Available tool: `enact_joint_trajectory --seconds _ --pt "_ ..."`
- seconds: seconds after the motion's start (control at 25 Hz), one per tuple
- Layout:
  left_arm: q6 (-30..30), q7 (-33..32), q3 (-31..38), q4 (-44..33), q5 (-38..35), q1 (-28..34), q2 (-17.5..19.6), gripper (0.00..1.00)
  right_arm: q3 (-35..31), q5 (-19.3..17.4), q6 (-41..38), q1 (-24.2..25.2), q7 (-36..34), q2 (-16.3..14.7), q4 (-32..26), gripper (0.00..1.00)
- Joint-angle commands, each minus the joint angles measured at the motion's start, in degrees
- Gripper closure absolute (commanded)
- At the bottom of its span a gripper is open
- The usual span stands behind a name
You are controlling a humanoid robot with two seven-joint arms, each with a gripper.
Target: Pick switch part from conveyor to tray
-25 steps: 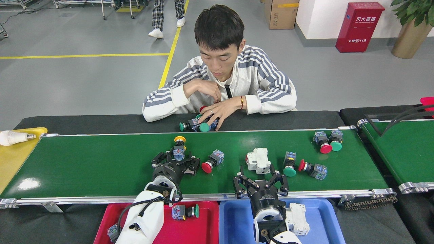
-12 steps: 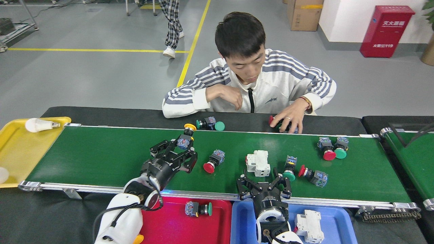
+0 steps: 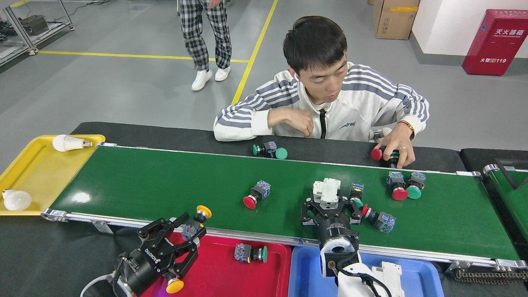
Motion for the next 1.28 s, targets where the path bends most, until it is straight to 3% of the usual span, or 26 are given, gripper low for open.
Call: enact_joint_trajectory --seconds 0.0,0.16,0.24,0.28,0.4,0.48,0.52,0.6,0.64,0.84,0.96,1.04,1.24 --pt "-0.33 0.25 1.45 -1.47 0.19 -0.14 -0.21 0.0 -0.24 0.01 -0.05 0.01 -0.15 -1.41 -3.82 0.98" --pt "-0.33 -0.02 7.95 -1.47 -0.16 0.83 -3.9 0.0 -0.33 -0.16 -0.49 3.79 -0.33 -6.51 -17.27 0.98" --pt "11.79 -0.02 9.54 -1.11 -0.16 2.32 -3.73 0.0 -0.33 -0.16 -2.25 8.89 -0.33 -9.32 -25.97 0.97" --pt "14.43 0.07 10.15 -0.85 -0.07 3.2 -3.46 0.0 -0.42 -0.16 -4.62 12.67 -0.42 -10.9 -30.01 0.96" --pt "14.87 0.07 13.93 -0.76 0.01 6.19 -2.5 0.0 -0.42 -0.08 -12.45 21.1 -4.72 -12.92 -32.12 0.88" --pt "14.87 0.16 14.63 -1.11 0.19 7.07 -2.41 0.0 -0.42 -0.08 -17.81 25.32 -7.01 -13.36 -32.12 0.56" --pt "14.87 0.07 14.81 -1.47 0.19 7.33 -2.41 0.0 -0.42 -0.08 -20.01 27.52 -7.45 -13.01 -32.12 0.28" --pt "14.87 0.07 14.81 -1.47 0.1 7.25 -2.5 0.0 -0.33 -0.08 -21.5 29.54 -8.15 -12.66 -32.12 0.13" --pt "14.87 0.07 14.63 -1.47 0.1 7.16 -2.5 0.0 -0.33 0.01 -21.76 29.98 -8.68 -12.66 -32.12 0.0" --pt "12.67 0.07 12.35 -1.29 -0.07 6.19 -2.15 0.0 -0.95 -0.08 -23.52 30.24 -10.17 -11.87 -32.12 0.0" --pt "12.06 -0.1 9.62 -0.41 -0.51 2.94 -0.92 0.0 -3.06 0.28 -12.89 30.51 -10.26 -6.42 -32.12 0.01" --pt "12.32 -0.1 8.39 2.22 -3.15 0.39 -0.56 0.0 -2.97 0.28 -5.6 30.6 -10.0 -6.07 -32.04 0.01" --pt "12.06 -0.1 6.64 12.42 -5.61 -9.1 -0.48 0.0 -2.18 0.63 -4.71 26.64 -9.47 -5.63 -31.42 0.01"
